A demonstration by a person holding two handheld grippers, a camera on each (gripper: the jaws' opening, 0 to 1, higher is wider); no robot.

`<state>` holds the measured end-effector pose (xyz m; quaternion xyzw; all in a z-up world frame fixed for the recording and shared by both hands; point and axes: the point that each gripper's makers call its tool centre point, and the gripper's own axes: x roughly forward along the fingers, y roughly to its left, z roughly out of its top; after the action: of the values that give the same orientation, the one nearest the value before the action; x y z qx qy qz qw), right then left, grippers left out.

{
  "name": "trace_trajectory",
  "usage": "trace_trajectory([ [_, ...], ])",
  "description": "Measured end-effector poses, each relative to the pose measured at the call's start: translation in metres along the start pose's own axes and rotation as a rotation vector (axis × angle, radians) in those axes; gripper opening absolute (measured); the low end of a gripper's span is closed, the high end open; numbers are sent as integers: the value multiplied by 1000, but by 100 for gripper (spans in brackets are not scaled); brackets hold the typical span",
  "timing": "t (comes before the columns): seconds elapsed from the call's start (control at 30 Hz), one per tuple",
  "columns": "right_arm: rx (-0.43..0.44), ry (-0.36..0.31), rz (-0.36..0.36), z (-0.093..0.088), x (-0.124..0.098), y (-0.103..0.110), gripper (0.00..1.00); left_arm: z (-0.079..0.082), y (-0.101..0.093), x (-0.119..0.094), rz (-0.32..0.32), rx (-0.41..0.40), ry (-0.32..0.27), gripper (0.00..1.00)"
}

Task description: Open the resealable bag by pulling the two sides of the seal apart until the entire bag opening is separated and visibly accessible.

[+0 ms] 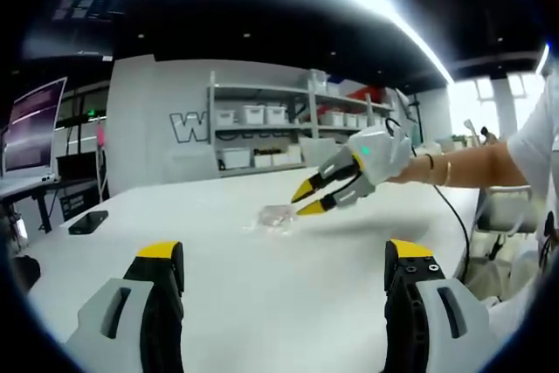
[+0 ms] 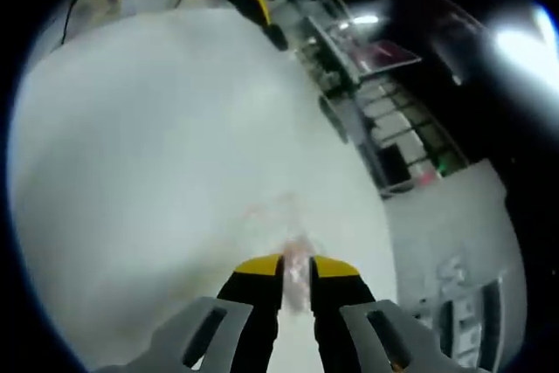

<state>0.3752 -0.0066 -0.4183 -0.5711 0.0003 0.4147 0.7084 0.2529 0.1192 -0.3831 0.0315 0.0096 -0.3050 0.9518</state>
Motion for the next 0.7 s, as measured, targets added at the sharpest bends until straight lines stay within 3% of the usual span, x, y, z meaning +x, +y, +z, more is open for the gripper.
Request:
trace_trajectory([
  [0.43,-78,36,41,-11,9,14,9,0,-2,1,-1,3,3,94],
  [0.7,-134,70,39,-21,17,11,11,1,-3,2,-4,7,5,94],
])
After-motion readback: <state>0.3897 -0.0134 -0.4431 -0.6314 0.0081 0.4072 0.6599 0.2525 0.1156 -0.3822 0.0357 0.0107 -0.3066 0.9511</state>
